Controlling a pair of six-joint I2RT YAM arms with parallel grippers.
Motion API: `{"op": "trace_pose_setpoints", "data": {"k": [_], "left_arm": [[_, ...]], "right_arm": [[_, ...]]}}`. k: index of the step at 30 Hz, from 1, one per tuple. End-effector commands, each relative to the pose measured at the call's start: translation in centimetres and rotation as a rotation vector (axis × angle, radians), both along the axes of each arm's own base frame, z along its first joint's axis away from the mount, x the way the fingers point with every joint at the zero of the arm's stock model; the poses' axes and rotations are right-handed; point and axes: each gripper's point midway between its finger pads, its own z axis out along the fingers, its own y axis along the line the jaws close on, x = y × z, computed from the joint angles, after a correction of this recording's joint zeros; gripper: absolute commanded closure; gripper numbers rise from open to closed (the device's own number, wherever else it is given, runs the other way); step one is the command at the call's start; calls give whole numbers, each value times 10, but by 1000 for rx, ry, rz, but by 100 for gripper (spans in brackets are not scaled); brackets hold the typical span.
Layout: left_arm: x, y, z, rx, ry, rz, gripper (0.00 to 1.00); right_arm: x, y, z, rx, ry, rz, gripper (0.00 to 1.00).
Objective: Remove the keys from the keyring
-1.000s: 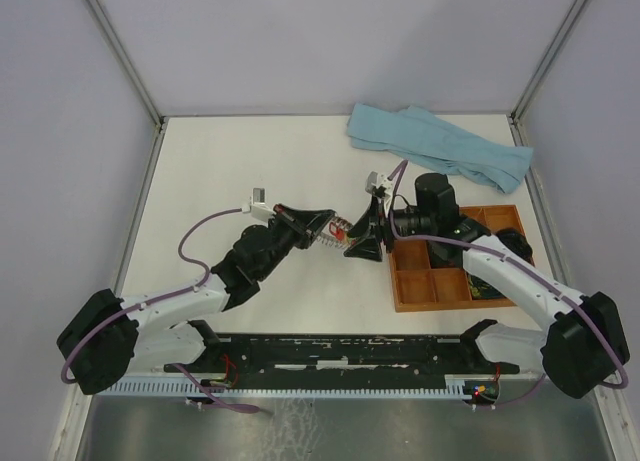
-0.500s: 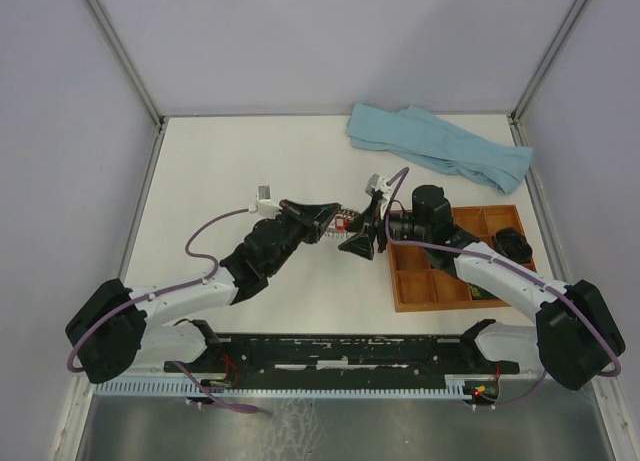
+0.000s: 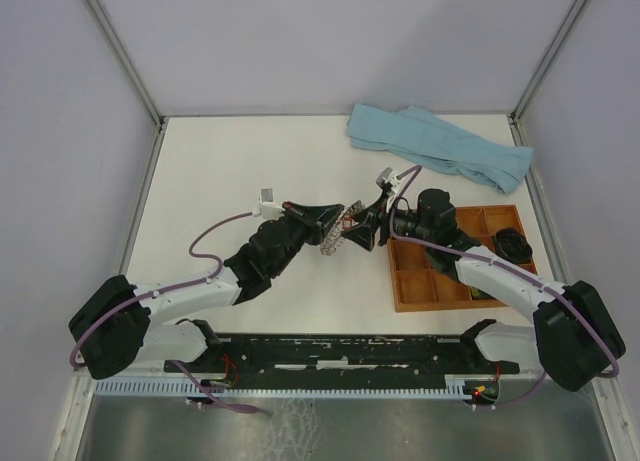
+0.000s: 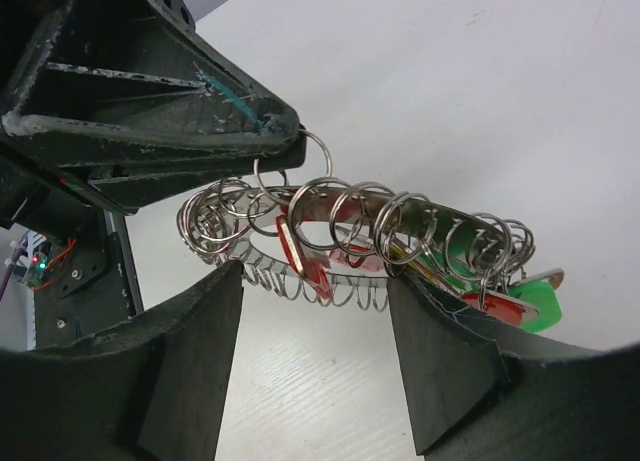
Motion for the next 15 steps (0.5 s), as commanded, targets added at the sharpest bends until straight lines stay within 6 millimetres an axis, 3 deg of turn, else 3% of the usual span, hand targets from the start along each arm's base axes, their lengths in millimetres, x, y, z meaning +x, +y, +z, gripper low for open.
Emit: {"op": "trace_pose_setpoints", "data": {"k": [1, 7, 15], "left_arm": [[2, -2, 57, -169, -75, 12, 97], [-2, -4, 61, -177, -82, -2, 97], [-4, -7, 63, -185, -88, -12, 97]], "right_arm": [[9, -3, 30, 92, -57, -44, 33], [0, 1, 40, 133, -53, 19, 37], [-5, 5, 40, 138, -32, 57, 56]]}}
